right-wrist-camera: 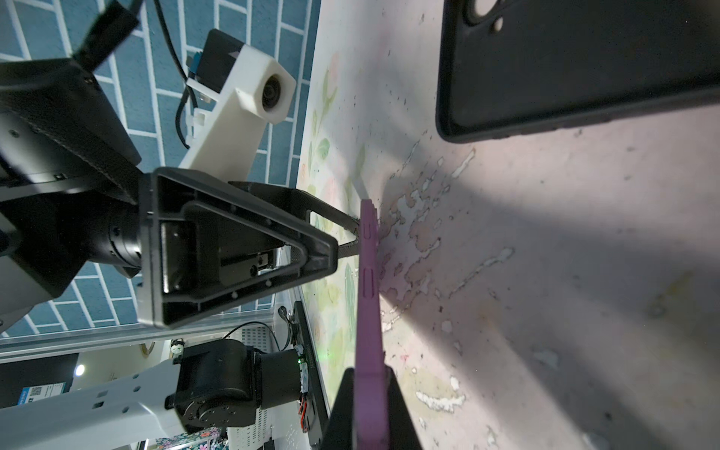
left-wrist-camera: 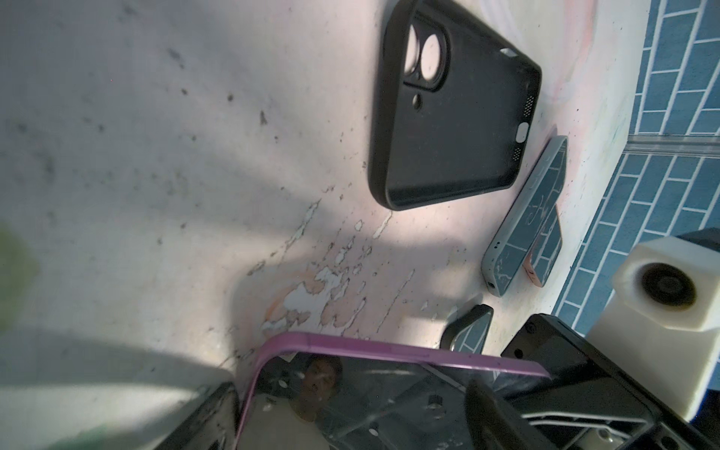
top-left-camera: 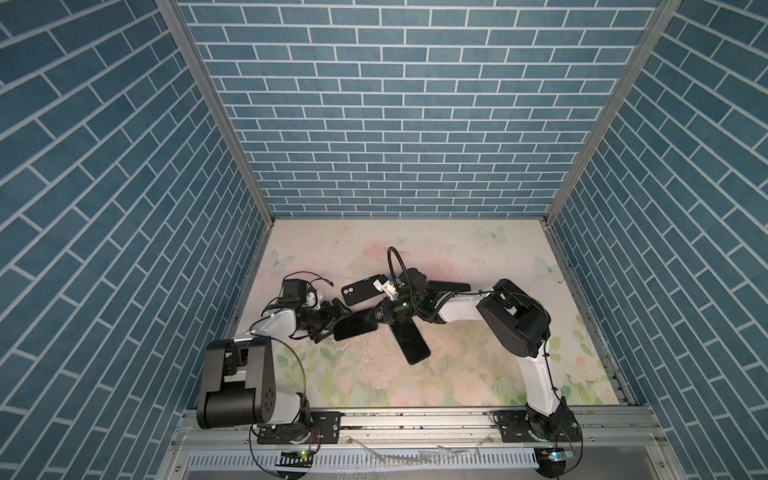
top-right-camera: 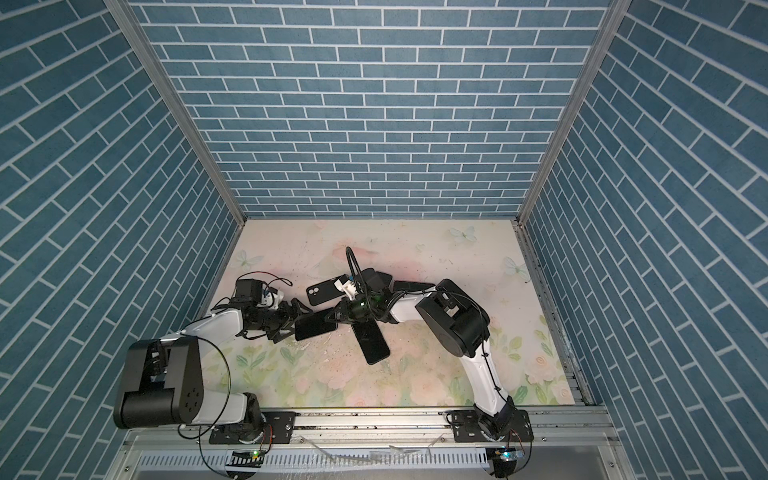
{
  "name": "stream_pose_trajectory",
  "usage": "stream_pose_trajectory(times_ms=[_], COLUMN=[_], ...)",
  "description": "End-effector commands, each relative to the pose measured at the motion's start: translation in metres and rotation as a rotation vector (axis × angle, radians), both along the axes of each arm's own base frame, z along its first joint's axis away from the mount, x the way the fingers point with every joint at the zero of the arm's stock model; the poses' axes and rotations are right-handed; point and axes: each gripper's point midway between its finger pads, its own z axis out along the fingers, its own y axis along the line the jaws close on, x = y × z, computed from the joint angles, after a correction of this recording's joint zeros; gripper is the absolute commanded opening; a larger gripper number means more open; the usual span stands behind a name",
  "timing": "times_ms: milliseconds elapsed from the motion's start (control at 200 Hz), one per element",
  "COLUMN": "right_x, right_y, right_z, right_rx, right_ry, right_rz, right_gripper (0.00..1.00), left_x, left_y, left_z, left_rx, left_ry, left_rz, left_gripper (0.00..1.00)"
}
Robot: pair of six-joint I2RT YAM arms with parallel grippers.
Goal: Put the phone into the phone case
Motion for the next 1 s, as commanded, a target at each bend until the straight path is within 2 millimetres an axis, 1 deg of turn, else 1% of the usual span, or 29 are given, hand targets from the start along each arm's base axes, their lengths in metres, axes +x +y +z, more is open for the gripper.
stream_pose_trajectory(times_ms=[0,45,125,155,165,180,255,325,350,410,495,585,635,720,860,995], right_x=[0.007,0.011,0.02,0.023,0.024,0.026,0.034,0.041,0.044,0.05,0.058,0.067,0.072,0.078,0.083,0.085], right_y=[0.0,-0.006,-0.02,-0.026,-0.028,-0.031,-0.051,-0.07,-0.077,-0.095,-0.119,-0.139,-0.146,-0.152,-0.154,-0.156], right_z=[0.04,0.045,0.058,0.063,0.065,0.067,0.074,0.083,0.085,0.089,0.094,0.101,0.104,0.108,0.109,0.109], right_rx=[0.016,0.004,0.011,0.012,0.01,0.009,-0.018,-0.047,-0.062,-0.113,-0.188,-0.239,-0.253,-0.248,-0.24,-0.234], right_ry=[-0.103,-0.111,-0.12,-0.122,-0.123,-0.128,-0.139,-0.16,-0.169,-0.198,-0.239,-0.267,-0.272,-0.272,-0.267,-0.261], right_rz=[-0.001,-0.013,-0.036,-0.046,-0.05,-0.054,-0.08,-0.106,-0.118,-0.146,-0.188,-0.231,-0.249,-0.266,-0.272,-0.278], right_gripper=[0.0,0.0,0.0,0.0,0.0,0.0,0.0,0.0,0.0,0.0,0.0,0.0,0.0,0.0,0.0,0.0], left_x=[0.007,0.01,0.017,0.015,0.02,0.022,0.025,0.028,0.029,0.032,0.038,0.047,0.052,0.06,0.071,0.076], left_y=[0.0,0.004,0.011,0.015,0.016,0.018,0.028,0.038,0.04,0.045,0.047,0.044,0.041,0.035,0.025,0.024], left_z=[0.019,0.026,0.039,0.039,0.045,0.048,0.052,0.05,0.048,0.04,0.03,0.021,0.016,0.009,0.003,-0.006], left_rx=[0.005,0.022,0.055,0.07,0.075,0.085,0.139,0.192,0.206,0.234,0.27,0.308,0.327,0.357,0.414,0.549], left_ry=[-0.046,-0.057,-0.077,-0.068,-0.084,-0.087,-0.06,-0.029,-0.016,0.027,0.067,0.088,0.098,0.115,0.128,0.171], left_rz=[0.019,0.043,0.091,0.107,0.112,0.12,0.16,0.189,0.197,0.208,0.202,0.183,0.172,0.155,0.129,0.08], left_gripper=[0.92,0.92,0.92,0.92,0.92,0.92,0.9,0.87,0.85,0.8,0.75,0.72,0.72,0.71,0.68,0.61])
